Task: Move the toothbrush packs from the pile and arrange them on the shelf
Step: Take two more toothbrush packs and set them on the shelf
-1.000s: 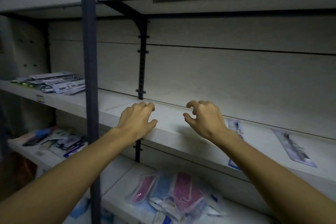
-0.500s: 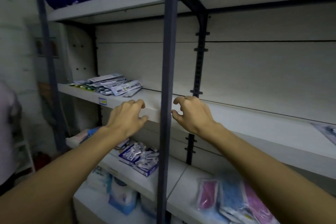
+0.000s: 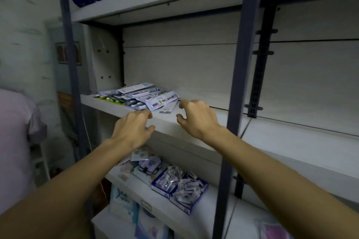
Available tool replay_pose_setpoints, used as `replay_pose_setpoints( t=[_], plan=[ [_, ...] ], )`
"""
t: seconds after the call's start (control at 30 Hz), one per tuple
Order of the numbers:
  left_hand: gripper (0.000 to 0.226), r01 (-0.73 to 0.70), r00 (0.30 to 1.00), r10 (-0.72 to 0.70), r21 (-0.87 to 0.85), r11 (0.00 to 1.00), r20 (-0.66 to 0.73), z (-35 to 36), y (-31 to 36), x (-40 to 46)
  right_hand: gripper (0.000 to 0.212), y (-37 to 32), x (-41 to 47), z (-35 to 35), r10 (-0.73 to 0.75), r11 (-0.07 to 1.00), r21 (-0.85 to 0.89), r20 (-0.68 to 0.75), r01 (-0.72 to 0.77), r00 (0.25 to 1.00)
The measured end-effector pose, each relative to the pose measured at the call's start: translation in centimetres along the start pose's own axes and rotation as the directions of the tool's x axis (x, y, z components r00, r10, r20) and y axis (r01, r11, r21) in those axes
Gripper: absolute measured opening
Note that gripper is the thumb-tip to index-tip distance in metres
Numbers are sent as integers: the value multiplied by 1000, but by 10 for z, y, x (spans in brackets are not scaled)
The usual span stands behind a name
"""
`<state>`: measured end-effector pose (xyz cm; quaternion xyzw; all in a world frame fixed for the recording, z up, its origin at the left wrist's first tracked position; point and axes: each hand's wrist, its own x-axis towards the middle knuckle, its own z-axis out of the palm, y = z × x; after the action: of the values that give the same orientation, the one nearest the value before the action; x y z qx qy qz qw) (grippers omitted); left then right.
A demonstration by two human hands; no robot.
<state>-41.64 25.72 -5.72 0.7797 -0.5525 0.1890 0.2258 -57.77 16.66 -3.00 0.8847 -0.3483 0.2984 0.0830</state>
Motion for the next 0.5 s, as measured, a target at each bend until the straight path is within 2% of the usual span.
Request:
replay_pose_setpoints(
  t=[0.27, 0.5],
  plan=[
    [31, -47, 999, 48, 41, 998, -20, 14, -63, 98, 32, -14, 101, 46, 113, 992, 63, -34, -111, 993],
    [31, -90, 996, 90, 15, 996, -16, 44, -114, 145, 33, -30, 156, 98, 172, 985, 19, 21, -172, 985]
  ],
)
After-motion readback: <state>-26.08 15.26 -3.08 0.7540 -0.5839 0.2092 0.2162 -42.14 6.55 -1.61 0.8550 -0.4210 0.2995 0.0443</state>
